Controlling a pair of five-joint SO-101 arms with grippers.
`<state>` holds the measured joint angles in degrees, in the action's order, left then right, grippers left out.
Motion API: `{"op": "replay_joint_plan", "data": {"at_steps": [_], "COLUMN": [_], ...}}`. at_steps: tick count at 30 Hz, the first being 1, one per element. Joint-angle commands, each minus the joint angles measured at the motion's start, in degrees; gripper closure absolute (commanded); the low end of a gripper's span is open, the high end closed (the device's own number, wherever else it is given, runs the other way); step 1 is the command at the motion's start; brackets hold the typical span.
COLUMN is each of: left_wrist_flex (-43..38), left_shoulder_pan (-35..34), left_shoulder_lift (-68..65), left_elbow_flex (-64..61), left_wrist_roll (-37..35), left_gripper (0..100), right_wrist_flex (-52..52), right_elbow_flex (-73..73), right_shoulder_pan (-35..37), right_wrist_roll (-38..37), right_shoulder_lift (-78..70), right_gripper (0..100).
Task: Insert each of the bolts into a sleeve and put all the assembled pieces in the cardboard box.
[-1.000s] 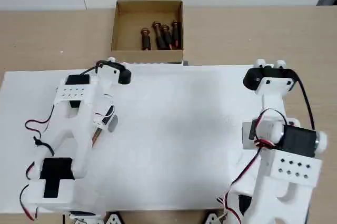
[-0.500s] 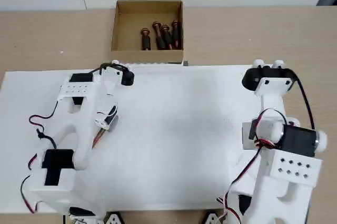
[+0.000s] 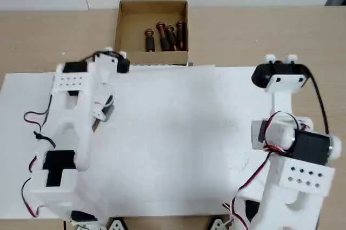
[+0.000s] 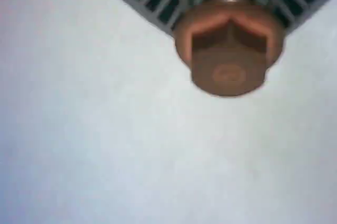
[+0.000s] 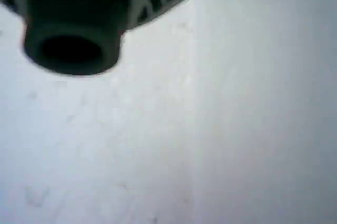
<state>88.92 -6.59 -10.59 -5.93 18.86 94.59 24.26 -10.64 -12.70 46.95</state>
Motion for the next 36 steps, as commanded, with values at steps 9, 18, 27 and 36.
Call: {"op": "replay_joint_plan", "data": {"at_steps": [9,18,27,36], "left_wrist_flex": [11.52,11.08,-2.64,-24.62], "left_shoulder_pan": [2.55,13.54,17.14,17.14], "left_shoulder_lift": [8.62,32.97,53.80,75.87], "left_elbow_flex": [19.12,18.07,-1.45,-31.43], "left_wrist_roll": [-5.10,-1.05,-13.89,-25.41], "left_gripper": [100,100,100,100], "right_wrist_flex": [4.00,3.30,-9.63,-25.45], "right_elbow_flex": [-7.03,-4.66,14.86,32.44], "right_shoulder_pan": [-0.13,-0.22,-0.13,10.95], "right_wrist_roll": [-0.62,-0.18,6.59,9.49], "right_shoulder_lift": [7.87,24.31,41.80,53.76], "right_gripper": [99.5,99.5,99.5,99.5]}}
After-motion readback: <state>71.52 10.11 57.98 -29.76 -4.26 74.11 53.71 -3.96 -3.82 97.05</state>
